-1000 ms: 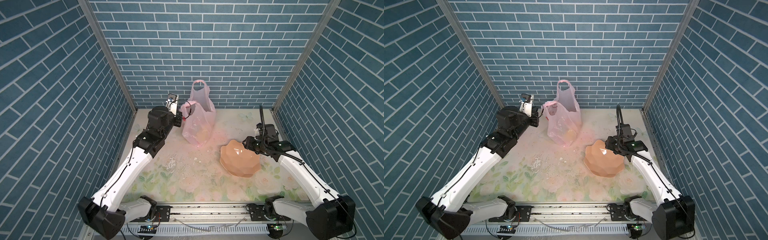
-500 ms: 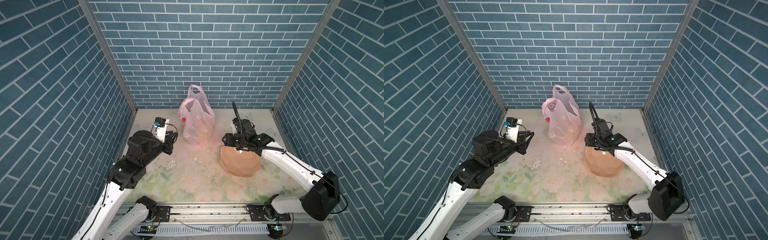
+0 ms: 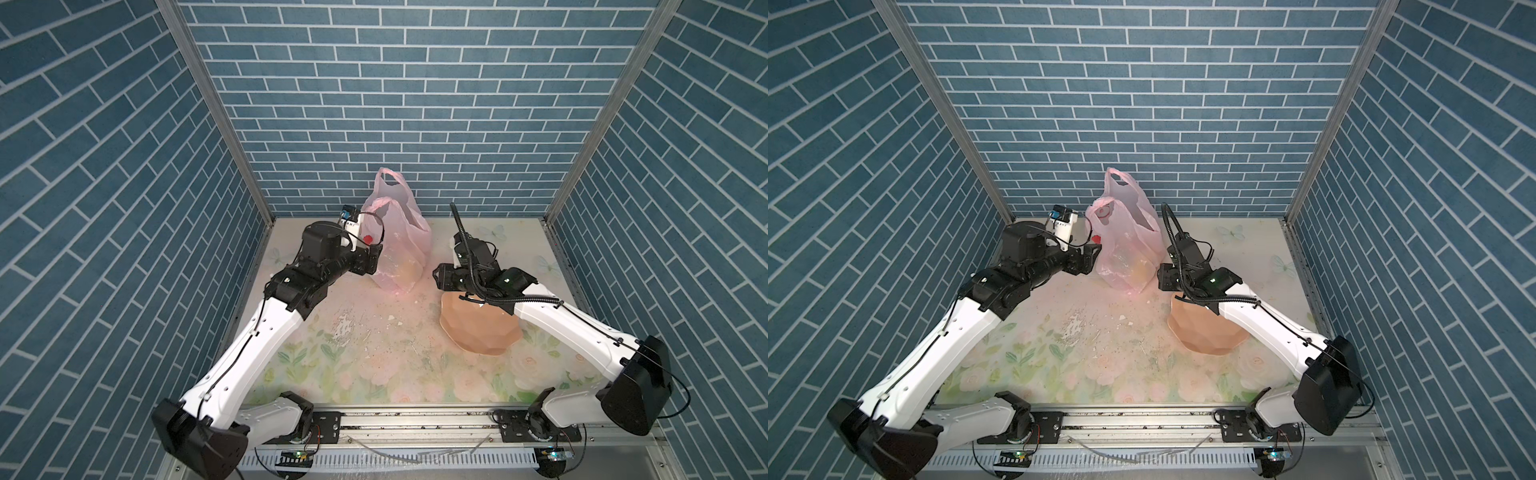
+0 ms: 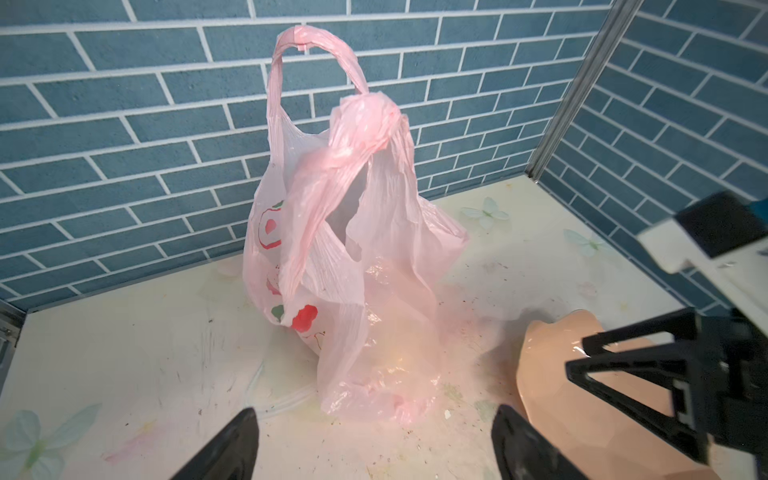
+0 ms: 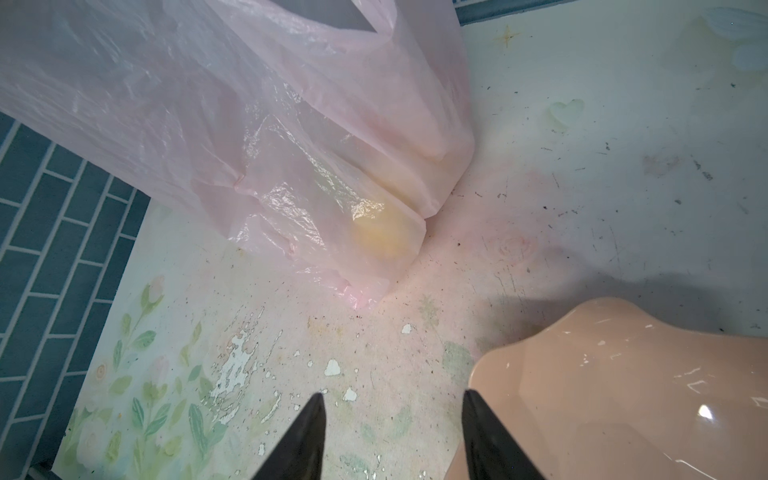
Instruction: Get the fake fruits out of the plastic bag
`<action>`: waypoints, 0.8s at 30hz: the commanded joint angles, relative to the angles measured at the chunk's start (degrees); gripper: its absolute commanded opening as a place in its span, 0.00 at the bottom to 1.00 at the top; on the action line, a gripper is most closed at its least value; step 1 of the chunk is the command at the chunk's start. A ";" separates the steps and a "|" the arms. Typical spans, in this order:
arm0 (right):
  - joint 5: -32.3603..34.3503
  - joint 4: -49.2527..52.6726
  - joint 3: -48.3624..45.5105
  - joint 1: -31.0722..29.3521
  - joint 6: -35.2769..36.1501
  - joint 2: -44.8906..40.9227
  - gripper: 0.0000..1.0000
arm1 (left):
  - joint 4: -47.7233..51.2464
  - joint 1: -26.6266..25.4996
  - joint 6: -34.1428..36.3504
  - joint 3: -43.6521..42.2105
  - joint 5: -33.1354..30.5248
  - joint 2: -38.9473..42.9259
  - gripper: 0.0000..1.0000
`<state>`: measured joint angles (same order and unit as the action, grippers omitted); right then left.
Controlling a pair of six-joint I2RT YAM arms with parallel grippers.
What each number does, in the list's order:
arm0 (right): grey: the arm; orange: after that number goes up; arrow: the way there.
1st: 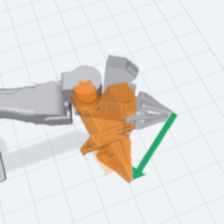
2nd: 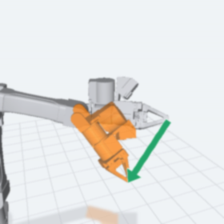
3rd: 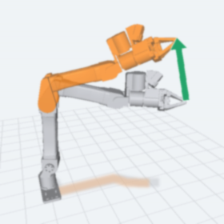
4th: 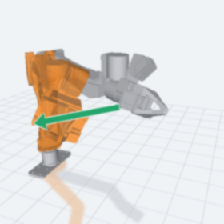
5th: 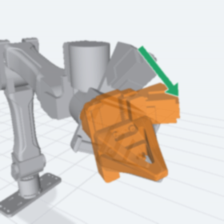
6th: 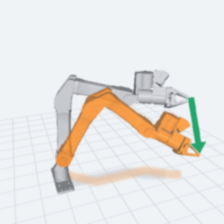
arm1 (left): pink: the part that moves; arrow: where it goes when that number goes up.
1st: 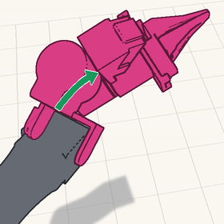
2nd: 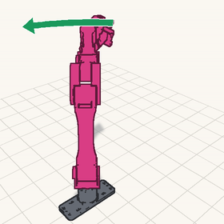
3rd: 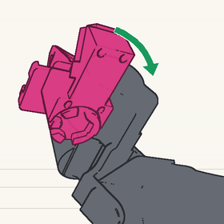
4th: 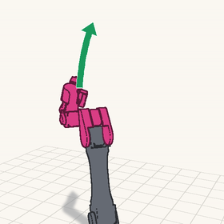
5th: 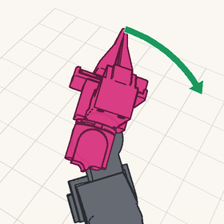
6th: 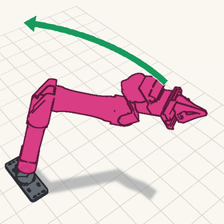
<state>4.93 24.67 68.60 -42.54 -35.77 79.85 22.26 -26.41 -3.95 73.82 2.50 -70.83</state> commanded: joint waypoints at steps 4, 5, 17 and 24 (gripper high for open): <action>3.12 1.11 -1.58 -0.09 -0.48 -4.06 0.54 | -9.76 1.02 6.49 7.79 -4.70 -9.69 0.87; 3.17 1.39 -1.65 -0.09 -0.37 -4.23 0.55 | -10.26 1.21 7.04 8.77 -4.72 -11.06 0.86; 4.79 2.17 -2.20 -0.08 -0.31 -4.45 0.56 | -13.80 5.43 3.33 13.11 3.54 -21.16 0.36; 2.61 1.29 -1.79 -0.08 -0.36 -2.95 0.56 | -13.93 10.30 -4.60 6.63 3.07 -13.71 0.10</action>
<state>8.12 25.43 68.38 -42.54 -35.73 75.99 9.15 -19.40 -3.44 82.43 5.02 -88.71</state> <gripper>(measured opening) 0.558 0.107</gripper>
